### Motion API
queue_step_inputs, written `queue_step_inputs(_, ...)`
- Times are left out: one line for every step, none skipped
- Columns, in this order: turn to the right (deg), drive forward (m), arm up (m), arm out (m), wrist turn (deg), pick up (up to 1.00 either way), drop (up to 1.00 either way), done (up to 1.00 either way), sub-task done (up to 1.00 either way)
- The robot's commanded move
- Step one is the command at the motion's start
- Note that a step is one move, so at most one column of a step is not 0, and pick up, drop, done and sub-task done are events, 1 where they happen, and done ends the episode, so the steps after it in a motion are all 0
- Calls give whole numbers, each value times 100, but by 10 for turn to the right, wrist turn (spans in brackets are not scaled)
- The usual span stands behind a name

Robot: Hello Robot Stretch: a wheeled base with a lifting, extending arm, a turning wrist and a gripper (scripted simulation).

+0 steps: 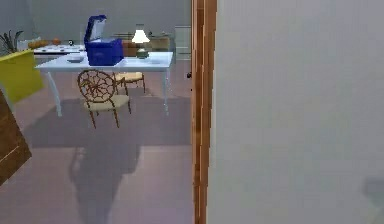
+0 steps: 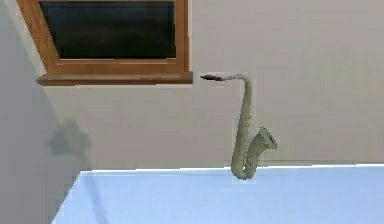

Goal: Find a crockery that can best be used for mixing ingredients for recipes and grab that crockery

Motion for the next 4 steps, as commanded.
queue_step_inputs(-330, 0, 0, 0, 0, 0, 0, 0, 0)
queue_step_inputs(0, 85, 0, 0, 0, 0, 0, 0, 0)
queue_step_inputs(-30, 0, 0, 0, 0, 0, 0, 0, 0)
queue_step_inputs(0, 100, 0, 0, 0, 0, 0, 0, 0)
